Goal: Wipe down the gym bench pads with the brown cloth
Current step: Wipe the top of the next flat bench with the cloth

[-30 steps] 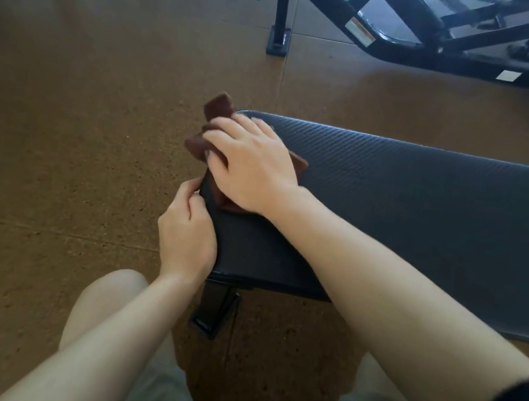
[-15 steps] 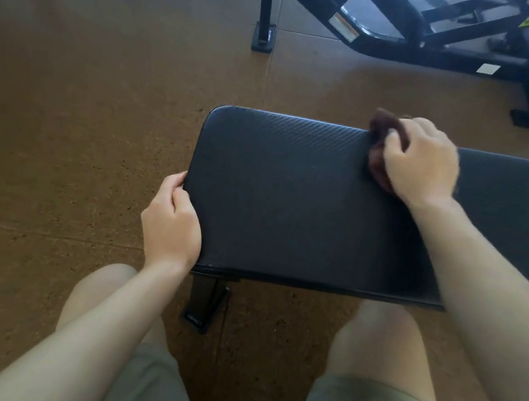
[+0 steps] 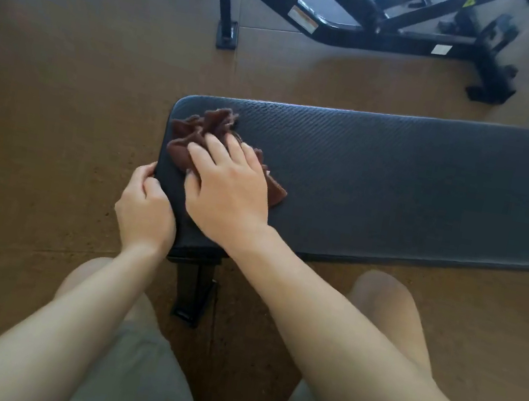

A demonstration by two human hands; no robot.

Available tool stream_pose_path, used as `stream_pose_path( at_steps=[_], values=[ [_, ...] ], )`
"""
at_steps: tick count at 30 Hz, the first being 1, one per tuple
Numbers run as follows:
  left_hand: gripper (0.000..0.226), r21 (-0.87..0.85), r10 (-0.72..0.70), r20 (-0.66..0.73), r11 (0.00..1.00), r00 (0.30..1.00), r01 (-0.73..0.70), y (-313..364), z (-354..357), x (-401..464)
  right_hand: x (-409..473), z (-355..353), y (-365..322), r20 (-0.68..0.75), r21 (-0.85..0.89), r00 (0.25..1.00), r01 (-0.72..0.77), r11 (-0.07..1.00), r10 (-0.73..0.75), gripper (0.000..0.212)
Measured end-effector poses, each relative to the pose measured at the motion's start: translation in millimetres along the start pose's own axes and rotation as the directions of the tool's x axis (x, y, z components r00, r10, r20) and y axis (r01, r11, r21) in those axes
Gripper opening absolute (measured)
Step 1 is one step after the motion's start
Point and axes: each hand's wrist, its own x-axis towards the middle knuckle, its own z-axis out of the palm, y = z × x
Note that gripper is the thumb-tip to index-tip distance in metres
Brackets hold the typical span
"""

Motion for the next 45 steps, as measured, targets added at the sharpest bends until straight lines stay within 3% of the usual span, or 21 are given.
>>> stream_pose_path(
  at_steps=[2, 4, 7, 9, 12, 15, 17, 19, 23, 26, 28, 32, 34, 37, 40, 42, 43, 45],
  values=[
    [0.040, 0.001, 0.001, -0.005, 1.000, 1.000, -0.001, 1, -1, -1, -9, -12, 14, 0.016, 0.041, 0.998, 0.060, 0.997, -0.061, 0.038],
    [0.041, 0.010, -0.013, 0.003, 1.000, 1.000, 0.013, 2, -1, -3, -24, -33, 57, 0.004, 0.019, 1.000, 0.018, 1.000, -0.018, 0.037],
    [0.044, -0.001, -0.025, 0.006, 1.000, 1.000, 0.025, 4, -1, -5, -61, -81, 147, -0.103, -0.100, 0.964, -0.254, 0.962, 0.243, 0.041],
    [0.044, 0.001, -0.031, 0.005, 1.000, 0.999, 0.031, 5, -1, -6, -88, -112, 189, -0.165, -0.119, 0.875, -0.476, 0.872, 0.455, 0.043],
    [0.045, 0.006, -0.033, 0.010, 0.999, 0.999, 0.032, 6, -1, -8, -83, -108, 172, -0.197, -0.178, 0.775, -0.631, 0.755, 0.601, 0.042],
    [0.045, -0.008, -0.043, 0.021, 0.999, 0.999, 0.043, 6, -2, -8, -64, -68, 95, -0.180, -0.201, 0.890, -0.451, 0.870, 0.419, 0.035],
    [0.045, -0.031, -0.057, 0.047, 0.998, 0.997, 0.059, 2, -2, -5, -62, -39, 29, -0.079, -0.131, 0.965, -0.258, 0.957, 0.249, 0.033],
    [0.045, -0.073, -0.067, 0.078, 0.995, 0.995, 0.073, 0, -4, -2, -66, -24, -17, 0.007, -0.008, 0.992, -0.128, 0.992, 0.128, 0.038],
    [0.045, -0.088, -0.071, 0.094, 0.993, 0.993, 0.079, 1, -5, -1, -76, -41, 18, 0.030, 0.021, 0.999, 0.020, 1.000, -0.021, 0.037],
    [0.046, -0.073, -0.073, 0.080, 0.994, 0.994, 0.079, 3, -4, -4, -101, -77, 104, -0.066, -0.045, 0.982, -0.181, 0.982, 0.178, 0.038],
    [0.046, -0.085, -0.078, 0.077, 0.993, 0.994, 0.084, 3, -3, -4, -124, -106, 160, -0.154, -0.102, 0.913, -0.395, 0.913, 0.378, 0.043],
    [0.045, -0.095, -0.079, 0.083, 0.992, 0.993, 0.087, 3, -3, -3, -133, -112, 160, -0.233, -0.129, 0.786, -0.608, 0.783, 0.572, 0.045],
    [0.045, -0.115, -0.078, 0.085, 0.990, 0.993, 0.088, 1, -4, -4, -123, -91, 119, -0.225, -0.141, 0.828, -0.549, 0.824, 0.513, 0.042],
    [0.045, -0.103, -0.070, 0.118, 0.991, 0.991, 0.082, 3, -6, -4, -108, -57, 47, -0.100, -0.069, 0.947, -0.312, 0.948, 0.305, 0.040],
    [0.045, -0.017, -0.091, 0.201, 0.995, 0.975, 0.096, 9, -13, -1, -91, -45, 2, -0.028, 0.161, 0.978, -0.201, 0.966, 0.208, 0.035],
    [0.045, 0.068, -0.032, 0.213, 0.998, 0.977, 0.018, 14, -21, -1, -75, -54, 0, 0.053, 0.470, 0.947, -0.304, 0.829, 0.318, 0.030],
    [0.047, 0.071, 0.060, 0.195, 0.995, 0.979, -0.075, 18, -25, -4, -67, -62, 4, 0.125, 0.628, 0.911, -0.379, 0.679, 0.393, 0.028],
    [0.052, -0.018, 0.310, 0.207, 0.950, 0.928, -0.313, 33, -30, -15, -57, -77, 19, 0.312, 0.852, 0.806, -0.471, 0.228, 0.503, 0.025]
  ],
)
